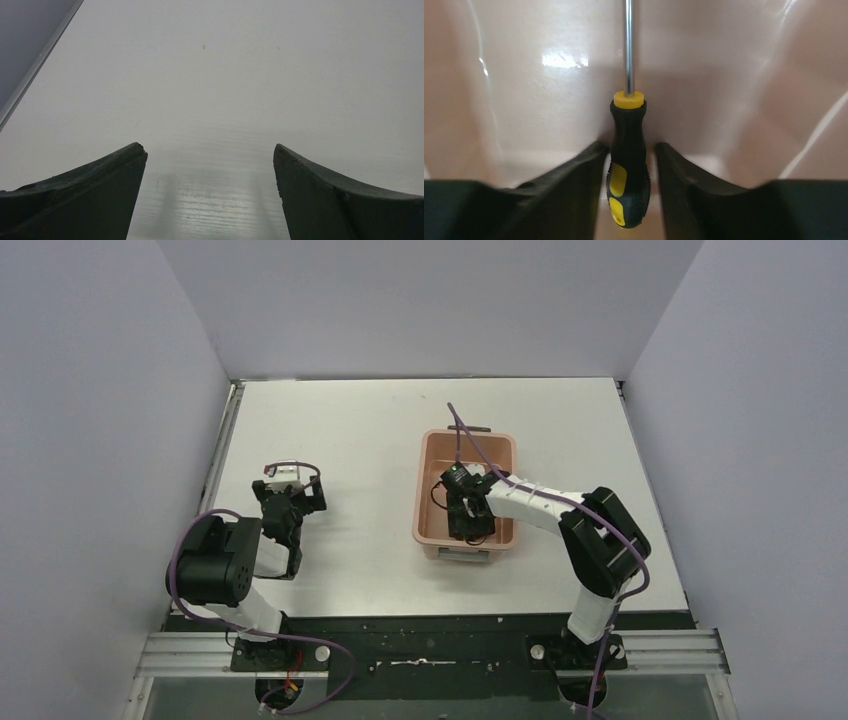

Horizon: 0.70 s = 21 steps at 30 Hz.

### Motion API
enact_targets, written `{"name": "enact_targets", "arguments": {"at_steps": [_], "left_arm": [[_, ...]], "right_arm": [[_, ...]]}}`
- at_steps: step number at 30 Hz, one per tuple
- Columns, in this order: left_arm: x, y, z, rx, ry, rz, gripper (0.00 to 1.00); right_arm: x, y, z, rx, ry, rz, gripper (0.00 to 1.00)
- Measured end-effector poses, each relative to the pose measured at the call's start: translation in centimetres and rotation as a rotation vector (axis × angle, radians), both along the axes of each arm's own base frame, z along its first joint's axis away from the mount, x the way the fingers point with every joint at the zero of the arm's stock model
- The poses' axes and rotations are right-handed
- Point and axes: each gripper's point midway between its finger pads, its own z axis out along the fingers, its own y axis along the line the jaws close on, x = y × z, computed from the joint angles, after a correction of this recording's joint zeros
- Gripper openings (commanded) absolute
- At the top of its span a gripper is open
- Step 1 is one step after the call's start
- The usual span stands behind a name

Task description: Put the screwdriver in the bin

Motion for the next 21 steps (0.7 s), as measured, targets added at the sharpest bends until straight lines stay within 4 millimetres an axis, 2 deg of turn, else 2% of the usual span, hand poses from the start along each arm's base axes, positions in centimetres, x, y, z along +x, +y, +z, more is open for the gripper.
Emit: {"name": "enact_targets", "arguments": {"at_steps": [4,6,7,8,12,16,19,21], "left_arm": [[0.0,0.0,0.0,0.000,0.000,0.000,0.97],[0.0,0.0,0.0,0.000,0.000,0.000,0.97],[0.0,0.0,0.0,0.000,0.000,0.000,0.97],[0.0,0.0,0.0,0.000,0.000,0.000,0.97],[0.0,0.0,0.0,0.000,0.000,0.000,0.97],[0.0,0.0,0.0,0.000,0.000,0.000,0.97],[0.0,0.0,0.0,0.000,0.000,0.000,0.97],[0.0,0.0,0.0,0.000,0.000,0.000,0.97]], "right_arm": [[0.8,-0.1,1.3,-0.016,-0.029,-0.009,0.70],[1.5,0.3,3.1,-0.010,-0.064,-0.009,0.85],[2.0,0.8,4.7,0.008,-0.097,-0.003,0.95],[2.4,1.2,5.9,0.026,-0.123,0.000,0.99],[3.6,2.4,13.7,0.138,-0.272,0.025,1.00],[3.8,1.5,21.0,0.218,-0.440,0.036,1.00],[3.5,-0.8,25.4,0.242,-0.570,0.024,1.00],[3.8,-3.5,27.5,0.231,-0.665,-0.023,1.00]]}}
